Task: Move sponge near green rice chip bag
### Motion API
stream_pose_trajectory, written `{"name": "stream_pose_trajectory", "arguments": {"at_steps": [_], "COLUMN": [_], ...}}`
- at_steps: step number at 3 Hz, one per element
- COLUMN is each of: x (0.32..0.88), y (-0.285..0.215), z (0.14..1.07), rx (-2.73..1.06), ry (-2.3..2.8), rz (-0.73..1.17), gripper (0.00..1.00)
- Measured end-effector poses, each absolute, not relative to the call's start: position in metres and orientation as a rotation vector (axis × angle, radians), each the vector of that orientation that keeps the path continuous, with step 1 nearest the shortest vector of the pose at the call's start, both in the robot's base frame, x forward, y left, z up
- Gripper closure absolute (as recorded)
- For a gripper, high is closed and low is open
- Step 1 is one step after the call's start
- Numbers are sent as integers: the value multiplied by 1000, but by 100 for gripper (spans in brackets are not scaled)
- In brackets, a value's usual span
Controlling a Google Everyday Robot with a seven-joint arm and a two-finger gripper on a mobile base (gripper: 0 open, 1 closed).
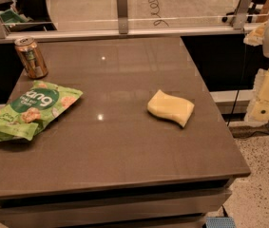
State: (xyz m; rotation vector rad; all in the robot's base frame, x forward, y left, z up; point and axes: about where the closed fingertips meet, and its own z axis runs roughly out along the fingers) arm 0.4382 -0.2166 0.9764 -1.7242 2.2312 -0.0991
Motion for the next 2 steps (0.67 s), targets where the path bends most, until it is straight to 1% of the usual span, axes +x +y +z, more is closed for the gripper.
{"name": "stream_pose_trajectory", "arguments": {"at_steps": [1,2], "x": [438,438], "y": [-217,-214], "z": [976,971], "rx": [-1724,-1701], "ry": [2231,2196], "rz": [-99,-48], "gripper": [0,0]}}
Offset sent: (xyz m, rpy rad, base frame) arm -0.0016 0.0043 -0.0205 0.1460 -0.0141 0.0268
